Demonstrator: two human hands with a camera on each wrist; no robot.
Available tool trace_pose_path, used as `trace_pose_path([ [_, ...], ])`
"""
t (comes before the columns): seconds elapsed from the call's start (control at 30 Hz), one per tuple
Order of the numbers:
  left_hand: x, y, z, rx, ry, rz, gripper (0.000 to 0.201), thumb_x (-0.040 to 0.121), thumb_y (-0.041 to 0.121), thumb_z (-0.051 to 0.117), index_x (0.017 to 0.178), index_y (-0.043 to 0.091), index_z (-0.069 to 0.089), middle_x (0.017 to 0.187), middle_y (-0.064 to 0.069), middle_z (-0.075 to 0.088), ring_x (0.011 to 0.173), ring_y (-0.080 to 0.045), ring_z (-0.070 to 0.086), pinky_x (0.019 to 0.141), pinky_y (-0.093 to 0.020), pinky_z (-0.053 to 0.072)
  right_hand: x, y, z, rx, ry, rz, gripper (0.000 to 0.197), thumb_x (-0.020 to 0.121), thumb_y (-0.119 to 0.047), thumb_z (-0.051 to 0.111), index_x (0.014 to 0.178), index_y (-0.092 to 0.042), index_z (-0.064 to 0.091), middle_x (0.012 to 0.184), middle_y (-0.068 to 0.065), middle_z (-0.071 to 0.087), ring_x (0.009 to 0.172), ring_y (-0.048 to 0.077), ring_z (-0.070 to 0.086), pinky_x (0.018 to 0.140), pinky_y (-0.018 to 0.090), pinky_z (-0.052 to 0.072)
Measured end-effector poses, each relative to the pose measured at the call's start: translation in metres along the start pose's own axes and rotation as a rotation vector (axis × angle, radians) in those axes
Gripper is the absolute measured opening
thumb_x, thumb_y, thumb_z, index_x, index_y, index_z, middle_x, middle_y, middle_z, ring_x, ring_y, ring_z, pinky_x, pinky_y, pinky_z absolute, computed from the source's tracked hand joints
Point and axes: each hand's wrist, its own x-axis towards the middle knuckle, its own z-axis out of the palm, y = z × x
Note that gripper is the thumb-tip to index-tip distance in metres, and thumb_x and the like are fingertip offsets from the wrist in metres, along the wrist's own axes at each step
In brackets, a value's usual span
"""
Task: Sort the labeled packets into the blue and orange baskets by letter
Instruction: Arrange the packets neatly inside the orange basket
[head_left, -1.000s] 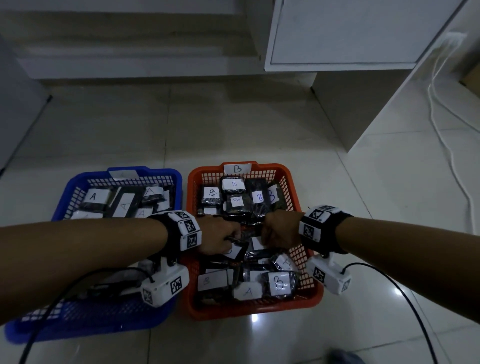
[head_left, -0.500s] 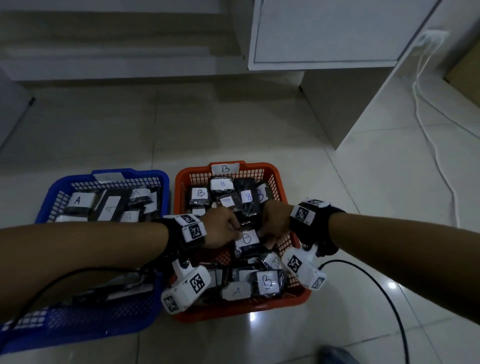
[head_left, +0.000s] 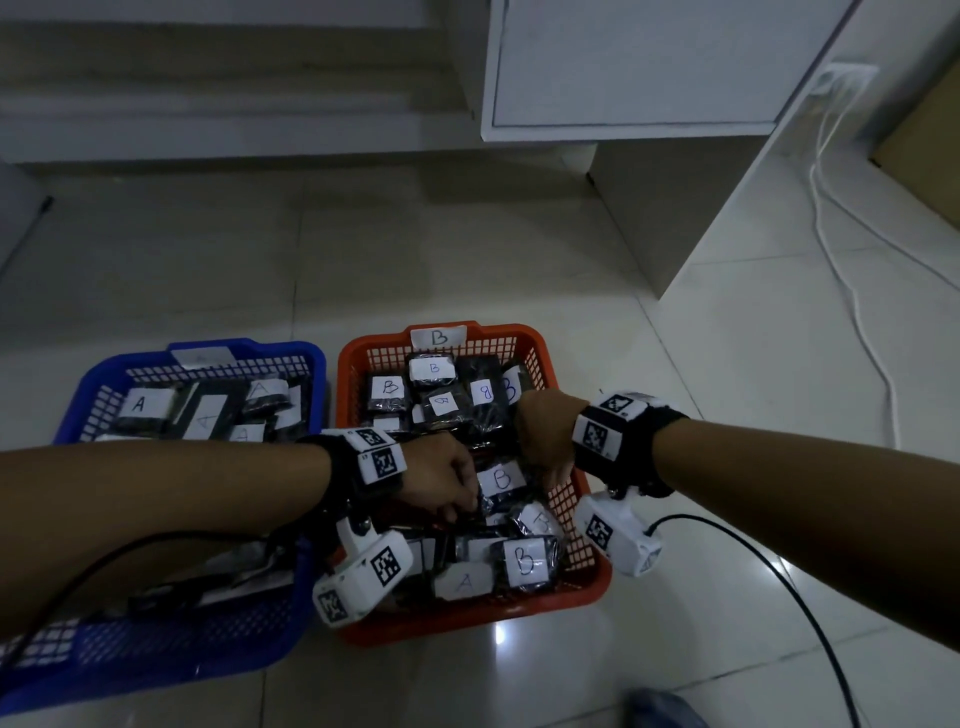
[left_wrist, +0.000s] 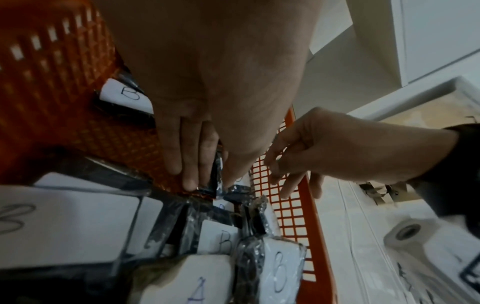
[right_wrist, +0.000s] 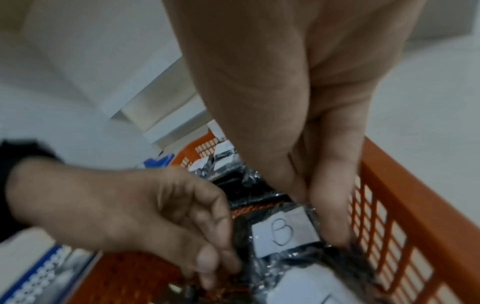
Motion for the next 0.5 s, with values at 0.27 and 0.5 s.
trace_pose_path([
  [0.27, 0.002, 0.008, 0.003, -0.04, 0.067, -0.031, 0.033, 0.086, 0.023, 0.075, 0.117, 0.022, 0.064, 0.115, 0.002, 0.067, 0.099, -0.016, 0.066, 0.085, -0.028, 0.057, 0.005, -0.005, 0.021, -0.114, -0.082, -0.09, 0.033, 0.095, -0.008, 0.059, 0.128, -0.004, 0.063, 0.123, 0.014, 0.067, 0.109, 0.028, 0.067, 0.089, 0.032, 0.056],
  [0.5, -0.005, 0.001, 0.0, 0.287, 0.179, -0.074, 0.016, 0.089, 0.022, 0.07, 0.103, 0.015, 0.07, 0.095, 0.006, 0.066, 0.081, -0.007, 0.056, 0.061, -0.015, 0.041, 0.006, -0.007, 0.023, -0.074, -0.132, -0.123, 0.028, 0.102, -0.014, 0.048, 0.114, 0.004, 0.066, 0.112, 0.015, 0.071, 0.097, 0.027, 0.068, 0.072, 0.024, 0.053],
])
